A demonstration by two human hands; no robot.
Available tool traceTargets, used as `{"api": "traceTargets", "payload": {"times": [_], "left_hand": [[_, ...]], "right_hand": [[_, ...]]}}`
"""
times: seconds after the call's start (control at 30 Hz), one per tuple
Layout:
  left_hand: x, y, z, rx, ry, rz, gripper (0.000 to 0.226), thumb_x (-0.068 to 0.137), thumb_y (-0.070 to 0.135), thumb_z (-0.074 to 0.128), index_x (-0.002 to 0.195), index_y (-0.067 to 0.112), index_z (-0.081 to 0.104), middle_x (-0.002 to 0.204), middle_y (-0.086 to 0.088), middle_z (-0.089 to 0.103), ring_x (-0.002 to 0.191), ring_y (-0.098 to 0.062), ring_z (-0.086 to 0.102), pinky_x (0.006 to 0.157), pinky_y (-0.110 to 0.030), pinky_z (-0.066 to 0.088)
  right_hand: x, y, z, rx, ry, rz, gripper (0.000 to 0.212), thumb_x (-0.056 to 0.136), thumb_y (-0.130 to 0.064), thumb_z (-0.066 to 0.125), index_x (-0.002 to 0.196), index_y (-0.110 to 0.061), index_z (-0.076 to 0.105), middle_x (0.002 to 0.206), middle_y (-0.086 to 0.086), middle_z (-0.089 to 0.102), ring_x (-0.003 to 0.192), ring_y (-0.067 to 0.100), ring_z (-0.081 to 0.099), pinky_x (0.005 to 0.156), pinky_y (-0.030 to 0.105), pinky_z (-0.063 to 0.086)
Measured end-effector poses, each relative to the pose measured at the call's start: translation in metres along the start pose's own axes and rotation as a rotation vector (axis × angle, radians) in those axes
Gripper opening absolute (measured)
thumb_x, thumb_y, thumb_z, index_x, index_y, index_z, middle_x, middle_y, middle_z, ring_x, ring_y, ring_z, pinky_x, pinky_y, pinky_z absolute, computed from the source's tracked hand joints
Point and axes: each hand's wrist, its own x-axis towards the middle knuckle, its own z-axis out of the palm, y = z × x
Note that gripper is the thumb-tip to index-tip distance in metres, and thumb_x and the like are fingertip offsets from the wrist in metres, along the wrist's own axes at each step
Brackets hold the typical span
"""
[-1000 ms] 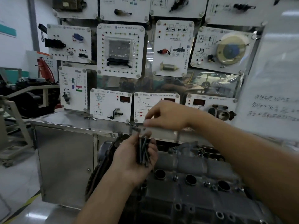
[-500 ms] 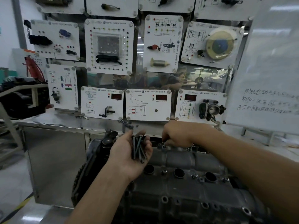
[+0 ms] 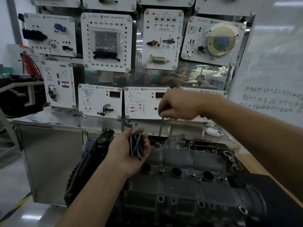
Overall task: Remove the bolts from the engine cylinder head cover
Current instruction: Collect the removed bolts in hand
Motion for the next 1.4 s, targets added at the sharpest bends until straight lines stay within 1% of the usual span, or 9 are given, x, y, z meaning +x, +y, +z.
{"api": "traceTargets", "payload": {"times": [0.17, 0.3, 0.53, 0.73, 0.9, 1.1, 1.2, 1.3, 1.4], "left_hand": [[-0.003, -0.017, 0.022, 0.099, -0.085, -0.107, 0.043, 0.103, 0.033, 0.037, 0.092, 0.006, 0.068, 0.075, -0.010, 0.063, 0.062, -0.019, 0.058, 0.049, -0.025, 0.049], [-0.006, -0.032, 0.036, 0.152, -0.212, -0.190, 0.057, 0.100, 0.034, 0.036, 0.068, 0.005, 0.073, 0.068, -0.006, 0.061, 0.052, -0.013, 0.054, 0.051, -0.021, 0.041], [0.000, -0.059, 0.048, -0.017, -0.101, -0.201, 0.036, 0.104, 0.028, 0.035, 0.088, 0.009, 0.060, 0.067, -0.007, 0.054, 0.046, -0.010, 0.045, 0.039, -0.015, 0.043], [0.007, -0.066, 0.045, -0.001, -0.051, -0.141, 0.031, 0.104, 0.024, 0.037, 0.096, 0.007, 0.061, 0.069, -0.010, 0.055, 0.055, -0.014, 0.046, 0.043, -0.017, 0.047], [0.011, -0.074, 0.045, -0.001, -0.033, -0.142, 0.034, 0.106, 0.028, 0.035, 0.100, 0.007, 0.062, 0.073, -0.009, 0.056, 0.059, -0.014, 0.050, 0.043, -0.017, 0.048], [0.014, -0.081, 0.044, -0.002, -0.015, -0.116, 0.032, 0.105, 0.024, 0.040, 0.097, 0.005, 0.064, 0.068, -0.009, 0.059, 0.061, -0.016, 0.056, 0.046, -0.022, 0.054], [0.014, -0.087, 0.048, 0.022, -0.042, -0.140, 0.029, 0.104, 0.021, 0.042, 0.112, 0.004, 0.065, 0.074, -0.009, 0.059, 0.063, -0.017, 0.058, 0.051, -0.025, 0.057], [0.010, -0.096, 0.058, -0.001, -0.123, -0.198, 0.024, 0.103, 0.022, 0.043, 0.115, 0.009, 0.059, 0.079, -0.009, 0.059, 0.064, -0.016, 0.057, 0.049, -0.023, 0.055], [0.008, -0.102, 0.064, 0.007, -0.146, -0.226, 0.027, 0.103, 0.024, 0.041, 0.101, 0.007, 0.061, 0.073, -0.010, 0.057, 0.050, -0.013, 0.053, 0.042, -0.018, 0.049]], "right_hand": [[-0.008, -0.021, 0.002, 0.173, -0.106, -0.046, 0.018, 0.096, -0.025, 0.062, 0.095, -0.014, 0.077, 0.075, -0.005, 0.073, 0.061, 0.001, 0.064, 0.059, 0.016, 0.049], [-0.018, -0.011, 0.024, 0.142, 0.013, -0.006, 0.026, 0.096, -0.028, 0.061, 0.089, -0.010, 0.078, 0.074, -0.003, 0.072, 0.063, 0.005, 0.060, 0.062, 0.019, 0.047], [-0.048, 0.037, 0.042, 0.153, 0.144, 0.265, 0.031, 0.094, -0.036, 0.061, 0.101, -0.010, 0.078, 0.100, 0.000, 0.074, 0.083, 0.010, 0.063, 0.080, 0.027, 0.051], [-0.061, 0.045, 0.078, 0.064, -0.054, 0.336, 0.036, 0.087, -0.035, 0.067, 0.069, -0.004, 0.071, 0.063, 0.010, 0.065, 0.059, 0.021, 0.057, 0.056, 0.030, 0.046], [-0.056, 0.042, 0.085, -0.079, -0.029, 0.339, 0.038, 0.085, -0.022, 0.071, 0.055, -0.011, 0.051, 0.057, 0.004, 0.048, 0.063, 0.027, 0.054, 0.063, 0.033, 0.051], [-0.060, 0.041, 0.027, -0.035, 0.138, 0.259, 0.012, 0.094, -0.021, 0.063, 0.087, -0.012, 0.067, 0.088, 0.000, 0.068, 0.076, 0.013, 0.062, 0.070, 0.024, 0.048], [-0.074, 0.033, -0.003, 0.111, 0.128, 0.090, 0.017, 0.092, -0.027, 0.067, 0.093, -0.015, 0.078, 0.076, -0.018, 0.069, 0.066, -0.007, 0.061, 0.062, 0.008, 0.044], [-0.079, 0.023, 0.025, 0.097, -0.038, 0.072, 0.023, 0.095, -0.033, 0.062, 0.099, -0.016, 0.077, 0.082, -0.013, 0.070, 0.072, -0.004, 0.062, 0.071, 0.014, 0.049], [-0.086, 0.049, 0.045, 0.153, 0.113, 0.175, 0.028, 0.095, -0.039, 0.062, 0.108, -0.018, 0.075, 0.092, -0.011, 0.070, 0.074, -0.006, 0.058, 0.067, 0.009, 0.043]]}}
